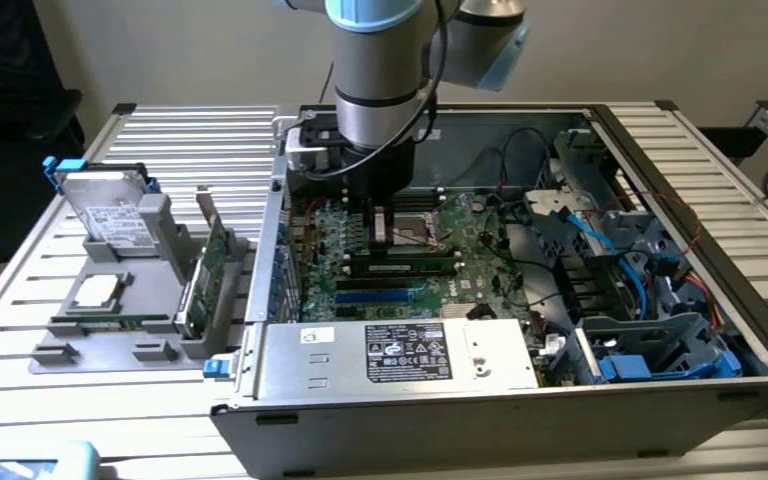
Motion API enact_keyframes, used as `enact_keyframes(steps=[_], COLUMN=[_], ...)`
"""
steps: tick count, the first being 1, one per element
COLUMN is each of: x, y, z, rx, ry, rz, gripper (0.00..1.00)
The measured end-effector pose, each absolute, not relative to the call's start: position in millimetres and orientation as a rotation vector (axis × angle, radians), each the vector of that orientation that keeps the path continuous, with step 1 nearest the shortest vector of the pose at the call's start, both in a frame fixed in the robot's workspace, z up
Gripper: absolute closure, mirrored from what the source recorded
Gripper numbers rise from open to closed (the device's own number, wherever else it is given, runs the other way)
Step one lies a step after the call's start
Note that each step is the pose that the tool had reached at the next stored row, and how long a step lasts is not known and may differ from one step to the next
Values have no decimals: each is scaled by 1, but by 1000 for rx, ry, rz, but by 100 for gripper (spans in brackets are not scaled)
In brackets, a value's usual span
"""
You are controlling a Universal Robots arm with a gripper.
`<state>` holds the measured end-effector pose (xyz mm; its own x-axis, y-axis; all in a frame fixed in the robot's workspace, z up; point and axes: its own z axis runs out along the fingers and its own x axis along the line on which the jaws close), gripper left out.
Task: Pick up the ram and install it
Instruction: 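Press down the ram until it locks into place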
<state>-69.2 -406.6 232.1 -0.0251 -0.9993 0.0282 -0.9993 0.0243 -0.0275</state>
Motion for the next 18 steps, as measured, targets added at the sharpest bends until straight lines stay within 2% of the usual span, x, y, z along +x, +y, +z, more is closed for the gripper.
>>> enact_keyframes(steps=[18], x=[-68], y=[-406], z=[226], rx=[2196], ry=[-2251], rz=[69], gripper=[89])
